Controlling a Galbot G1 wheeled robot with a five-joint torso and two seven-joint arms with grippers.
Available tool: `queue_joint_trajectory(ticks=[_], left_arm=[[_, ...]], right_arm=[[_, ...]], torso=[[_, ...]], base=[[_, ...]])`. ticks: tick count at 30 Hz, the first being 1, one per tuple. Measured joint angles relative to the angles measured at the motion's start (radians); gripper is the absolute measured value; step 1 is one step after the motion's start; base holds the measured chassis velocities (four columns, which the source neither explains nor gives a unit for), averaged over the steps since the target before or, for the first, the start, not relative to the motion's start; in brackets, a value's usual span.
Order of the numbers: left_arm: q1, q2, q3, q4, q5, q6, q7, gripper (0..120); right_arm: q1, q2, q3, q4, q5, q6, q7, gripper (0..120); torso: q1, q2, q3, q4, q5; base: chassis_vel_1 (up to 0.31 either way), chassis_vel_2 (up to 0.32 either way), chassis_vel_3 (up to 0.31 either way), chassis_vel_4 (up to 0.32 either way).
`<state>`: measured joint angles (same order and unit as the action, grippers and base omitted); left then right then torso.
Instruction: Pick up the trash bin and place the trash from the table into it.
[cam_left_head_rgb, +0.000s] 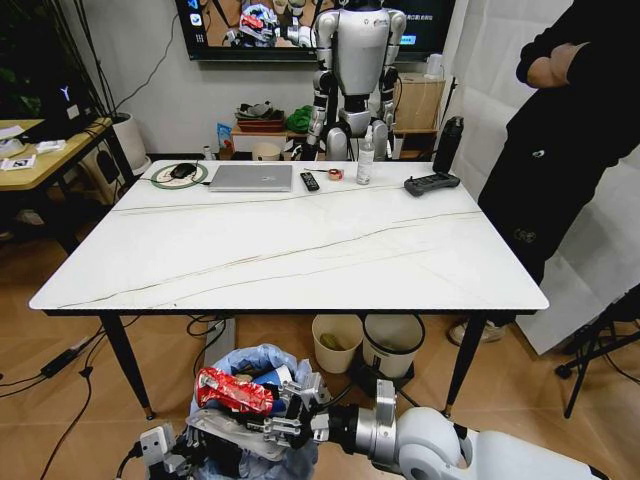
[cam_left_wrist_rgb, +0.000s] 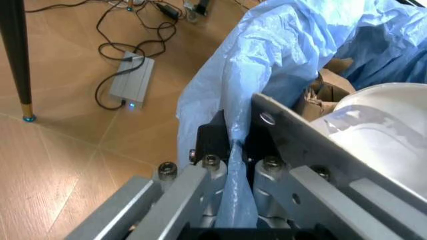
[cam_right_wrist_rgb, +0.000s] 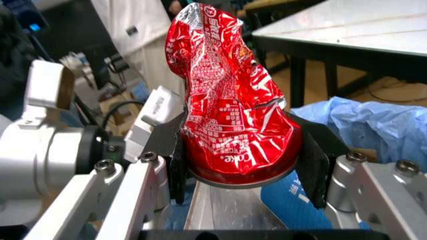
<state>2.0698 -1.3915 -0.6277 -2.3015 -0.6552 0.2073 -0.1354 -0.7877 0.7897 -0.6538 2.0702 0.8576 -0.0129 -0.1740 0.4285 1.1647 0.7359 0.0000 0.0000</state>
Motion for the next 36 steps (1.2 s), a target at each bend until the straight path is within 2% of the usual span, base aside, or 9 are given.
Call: queue_joint_trajectory(ticks=[7,36], left_arm=[[0.000,-0.006,0.002,0.000,0.005,0.000,0.001,0],[0.007,-0.004,-0.005,-0.015,0.002,-0.001,-0.001,0]], right_arm=[[0.009,-0.008,-0.015,0.029,-0.052,-0.076,0.103,44],[-0.018,-0.022,-0.020,0.029,-0.082,-0.027,0.096,45]], torso=[[0.000,0.000,0.000,0.0000,0.0000],[0.000,0.000,0.000,0.0000,0.0000]], base=[[0.000,0.000,0.000,0.000],[0.000,0.000,0.000,0.000]])
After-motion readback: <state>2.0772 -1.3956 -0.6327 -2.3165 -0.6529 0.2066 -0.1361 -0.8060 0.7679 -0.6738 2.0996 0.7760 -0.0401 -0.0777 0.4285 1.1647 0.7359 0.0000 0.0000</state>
